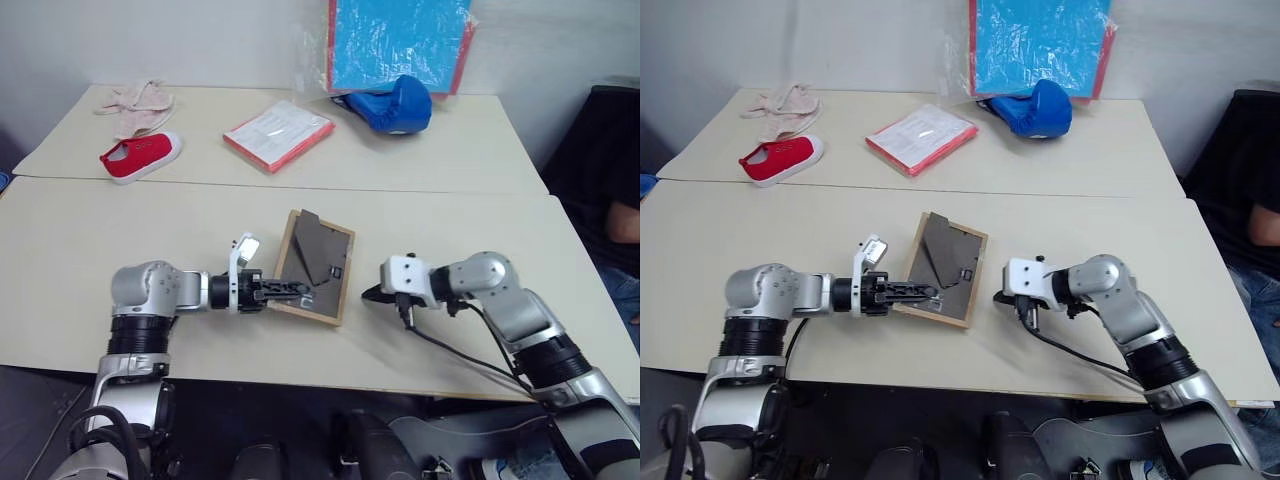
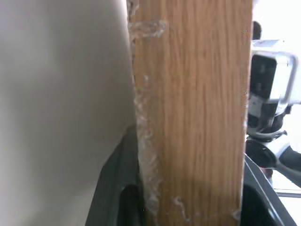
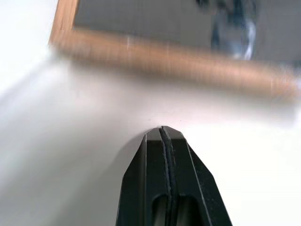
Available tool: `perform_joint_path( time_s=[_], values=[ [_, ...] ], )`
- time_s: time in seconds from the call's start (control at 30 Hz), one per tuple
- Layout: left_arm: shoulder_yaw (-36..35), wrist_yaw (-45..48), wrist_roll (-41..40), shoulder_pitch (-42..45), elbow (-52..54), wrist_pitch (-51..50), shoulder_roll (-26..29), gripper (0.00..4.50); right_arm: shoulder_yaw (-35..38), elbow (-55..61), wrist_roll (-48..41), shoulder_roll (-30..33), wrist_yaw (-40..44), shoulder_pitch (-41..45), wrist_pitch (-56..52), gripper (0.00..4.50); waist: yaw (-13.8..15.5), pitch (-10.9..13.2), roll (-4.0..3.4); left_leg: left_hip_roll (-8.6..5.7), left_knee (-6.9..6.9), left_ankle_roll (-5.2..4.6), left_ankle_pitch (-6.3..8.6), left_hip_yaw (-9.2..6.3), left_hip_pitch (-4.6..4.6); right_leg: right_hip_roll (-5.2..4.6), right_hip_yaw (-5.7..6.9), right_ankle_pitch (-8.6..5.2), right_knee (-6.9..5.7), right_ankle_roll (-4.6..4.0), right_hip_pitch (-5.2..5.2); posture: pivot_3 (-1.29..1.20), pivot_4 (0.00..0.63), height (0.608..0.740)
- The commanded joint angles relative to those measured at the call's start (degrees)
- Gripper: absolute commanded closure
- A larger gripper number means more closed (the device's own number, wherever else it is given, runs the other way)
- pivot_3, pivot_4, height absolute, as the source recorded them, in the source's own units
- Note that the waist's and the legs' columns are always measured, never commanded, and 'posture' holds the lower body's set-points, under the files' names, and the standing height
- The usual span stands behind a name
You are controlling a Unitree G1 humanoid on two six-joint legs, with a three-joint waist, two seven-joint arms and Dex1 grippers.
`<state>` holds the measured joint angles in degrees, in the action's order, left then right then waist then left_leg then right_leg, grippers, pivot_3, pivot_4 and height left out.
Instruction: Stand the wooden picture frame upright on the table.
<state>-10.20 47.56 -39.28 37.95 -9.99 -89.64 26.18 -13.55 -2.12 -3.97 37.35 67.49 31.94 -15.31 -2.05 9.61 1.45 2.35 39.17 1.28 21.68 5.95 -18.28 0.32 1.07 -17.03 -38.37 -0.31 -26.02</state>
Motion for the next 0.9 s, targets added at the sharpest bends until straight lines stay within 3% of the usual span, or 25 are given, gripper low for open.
perform_joint_path(
  time_s=[0.03, 0.17, 0.4, 0.53, 0.8, 0.9],
  values=[
    [-2.08, 0.48, -4.77, 1.16, 7.77, -1.26, 0.77, 3.27, 7.53, 8.99, -13.7, -0.18, 1.07, 3.35, -18.06, 3.66, -0.01, 0.0, -0.01, 0.01, 0.0, 0.02, -0.01, 0.0, -0.01, 0.0, 0.0, 0.0, -0.03, -0.01, -0.03, 0.0, 0.15, 0.74],
    [-2.75, -0.14, -5.2, 1.6, 8.19, 0.67, 1.15, 3.27, 11.8, 12.81, -24.46, -4.02, -3.84, 10.65, -35.11, 2.37, -0.46, 0.0, -0.01, 0.01, 0.0, 0.2, -0.11, 0.0, 0.0, 0.01, -0.01, -0.05, -0.24, -0.08, -0.17, 0.0, 0.15, 0.74],
    [-2.54, -0.19, -6.85, 2.96, 9.64, 3.19, -0.14, 3.27, 10.61, 10.59, -29.19, -10.29, -10.6, 17.7, -44.2, 0.02, -0.38, 0.0, 0.0, 0.0, -0.05, 0.31, -0.18, -0.05, -0.25, 0.02, 0.01, -0.13, -0.4, -0.23, -0.53, 0.0, 0.15, 0.74],
    [-3.34, -0.7, -9.09, 3.37, 12.44, 2.15, -1.61, 3.27, 5.6, 10.25, -26.4, -10.41, -11.23, 17.97, -41.77, 0.0, -0.39, 0.0, 0.0, -0.01, -0.05, 0.28, -0.17, -0.06, -0.31, 0.01, 0.02, -0.13, -0.36, -0.23, -0.55, 0.0, 0.15, 0.74],
    [-3.28, -2.11, -8.65, 3.28, 11.81, 2.98, -1.06, 3.27, 10.21, 16.82, -36.17, -8.94, -5.64, 17.33, -44.09, 0.0, -0.41, 0.01, 0.01, 0.0, -0.06, 0.28, -0.17, -0.08, -0.32, 0.02, 0.03, -0.13, -0.34, -0.23, -0.55, 0.0, 0.15, 0.74],
    [-2.44, -1.89, -8.31, 2.81, 11.58, 4.44, 0.13, 3.27, 10.08, 15.29, -33.03, -6.64, -7.67, 16.98, -42.31, 0.0, -0.62, 0.01, 0.01, 0.0, -0.08, 0.28, -0.17, -0.1, -0.32, 0.02, 0.05, -0.13, -0.31, -0.23, -0.54, 0.0, 0.15, 0.74]
  ],
)
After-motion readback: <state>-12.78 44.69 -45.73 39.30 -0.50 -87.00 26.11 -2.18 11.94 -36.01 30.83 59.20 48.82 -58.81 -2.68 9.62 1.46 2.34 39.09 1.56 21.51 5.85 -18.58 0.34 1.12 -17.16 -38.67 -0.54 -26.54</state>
